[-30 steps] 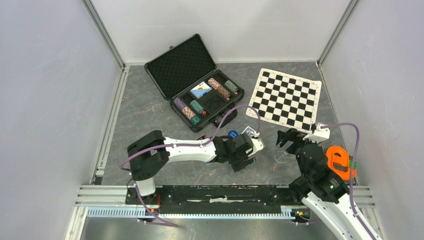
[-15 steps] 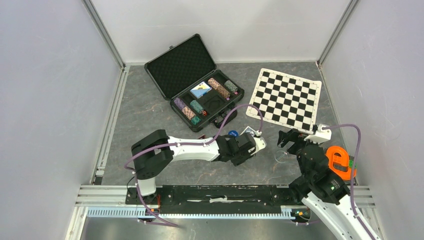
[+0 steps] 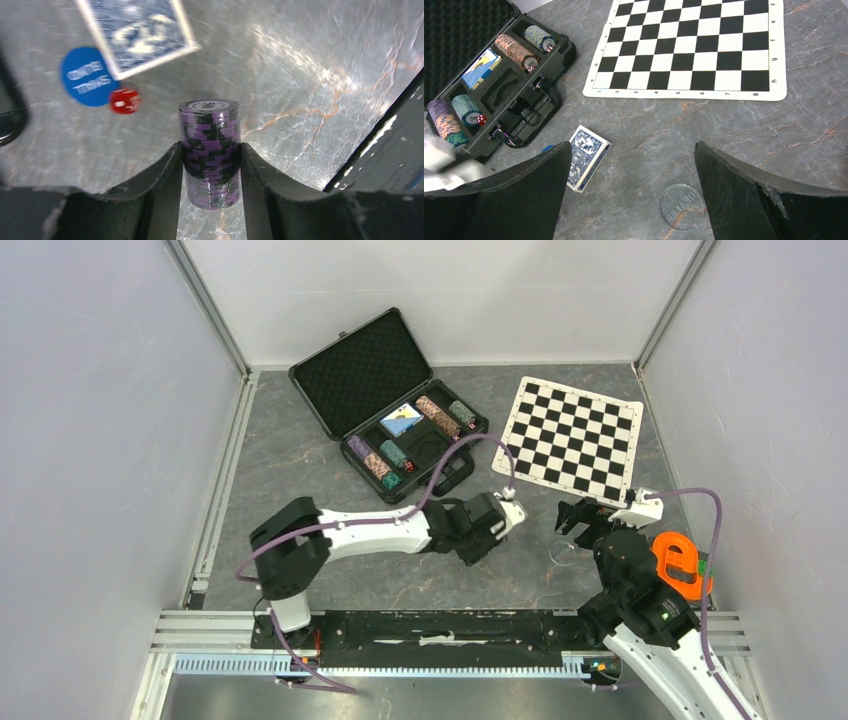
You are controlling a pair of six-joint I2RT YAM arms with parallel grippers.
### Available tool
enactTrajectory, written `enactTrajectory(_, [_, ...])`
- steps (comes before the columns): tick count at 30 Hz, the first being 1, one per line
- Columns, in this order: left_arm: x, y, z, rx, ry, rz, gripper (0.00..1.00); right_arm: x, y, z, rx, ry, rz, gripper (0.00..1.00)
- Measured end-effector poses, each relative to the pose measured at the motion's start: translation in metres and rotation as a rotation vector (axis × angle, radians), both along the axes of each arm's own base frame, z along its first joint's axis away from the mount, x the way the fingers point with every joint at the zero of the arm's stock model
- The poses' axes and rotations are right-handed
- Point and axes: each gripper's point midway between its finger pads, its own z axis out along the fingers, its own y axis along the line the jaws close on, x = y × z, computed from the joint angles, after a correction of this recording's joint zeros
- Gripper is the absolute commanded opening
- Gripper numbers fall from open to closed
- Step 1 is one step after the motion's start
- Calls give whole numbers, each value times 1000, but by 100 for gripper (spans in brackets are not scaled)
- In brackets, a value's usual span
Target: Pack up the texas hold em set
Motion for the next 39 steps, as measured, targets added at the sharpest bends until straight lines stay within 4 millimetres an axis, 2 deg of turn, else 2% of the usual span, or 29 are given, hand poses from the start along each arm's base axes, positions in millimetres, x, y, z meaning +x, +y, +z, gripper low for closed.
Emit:
enactTrajectory(2, [11,5,18,-55,16,65,25,0,0,0,-1,1,-2,98])
enactTrajectory(9, [84,34,93,-387,31,367,19,1,0,-3,-9,14,-1,98])
enactTrajectory(13, [115,59,114,-491,30,514,16,1,3,-4,-10,20,9,98])
enactTrajectory(14, [124,67,117,-511,25,559,12,1,3,-4,-10,22,10,98])
enactTrajectory(17, [153,94,127,-575,-17,736,2,2,5,-6,-13,32,19,98])
enactTrajectory(19, [177,118,133,-602,-84,887,2,3,8,-7,-13,38,28,98])
enactTrajectory(23, [209,165,141,-601,-242,1126,2,5,12,-9,-15,49,42,98])
enactTrajectory(26, [226,190,141,-605,-292,1253,2,7,15,-11,-18,61,51,98])
enactTrajectory(30, [259,222,136,-604,-297,1429,2,8,17,-15,-27,80,60,98])
enactTrajectory(34, [286,241,127,-617,-304,1527,2,11,21,-16,-29,88,67,98])
enactTrajectory(39, [297,248,101,-607,-275,1595,2,12,23,-17,-28,92,74,98])
